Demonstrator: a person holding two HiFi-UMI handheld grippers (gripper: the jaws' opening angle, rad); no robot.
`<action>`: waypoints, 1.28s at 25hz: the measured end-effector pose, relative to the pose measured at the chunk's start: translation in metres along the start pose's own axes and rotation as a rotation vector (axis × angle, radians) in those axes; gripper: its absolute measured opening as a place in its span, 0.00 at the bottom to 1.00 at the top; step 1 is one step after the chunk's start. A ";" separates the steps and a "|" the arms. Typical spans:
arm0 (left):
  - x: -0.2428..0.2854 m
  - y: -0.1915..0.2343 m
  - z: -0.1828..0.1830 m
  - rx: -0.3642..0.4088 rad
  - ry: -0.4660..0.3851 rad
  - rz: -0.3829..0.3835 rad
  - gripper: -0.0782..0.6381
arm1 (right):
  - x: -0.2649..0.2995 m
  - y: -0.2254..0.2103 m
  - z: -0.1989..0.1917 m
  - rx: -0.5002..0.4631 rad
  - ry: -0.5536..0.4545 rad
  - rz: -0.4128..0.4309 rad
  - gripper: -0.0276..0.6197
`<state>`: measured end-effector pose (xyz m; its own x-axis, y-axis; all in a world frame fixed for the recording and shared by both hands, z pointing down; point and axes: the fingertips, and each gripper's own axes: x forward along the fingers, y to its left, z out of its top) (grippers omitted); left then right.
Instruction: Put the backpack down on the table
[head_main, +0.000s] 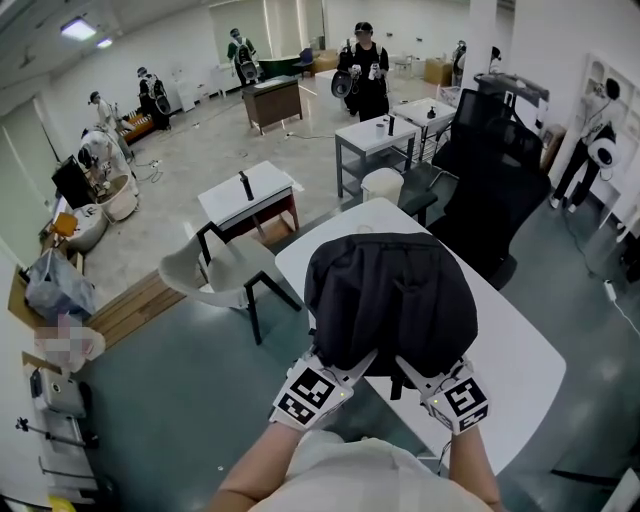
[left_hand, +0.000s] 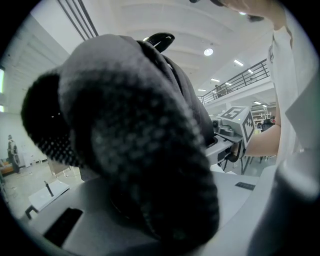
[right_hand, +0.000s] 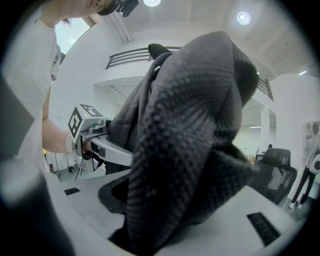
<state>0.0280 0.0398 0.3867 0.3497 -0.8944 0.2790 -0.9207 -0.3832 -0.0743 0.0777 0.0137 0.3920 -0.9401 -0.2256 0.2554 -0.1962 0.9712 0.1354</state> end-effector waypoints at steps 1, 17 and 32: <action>0.005 0.001 0.001 0.002 0.002 -0.006 0.28 | 0.000 -0.005 -0.001 0.006 0.001 -0.007 0.38; 0.094 0.067 -0.004 0.035 0.020 -0.185 0.28 | 0.053 -0.088 -0.025 0.081 0.043 -0.171 0.38; 0.184 0.141 -0.015 0.097 0.010 -0.430 0.28 | 0.116 -0.166 -0.051 0.173 0.085 -0.418 0.38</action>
<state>-0.0404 -0.1756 0.4419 0.6952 -0.6468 0.3136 -0.6712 -0.7403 -0.0389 0.0155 -0.1772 0.4475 -0.7457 -0.5993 0.2913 -0.6041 0.7925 0.0840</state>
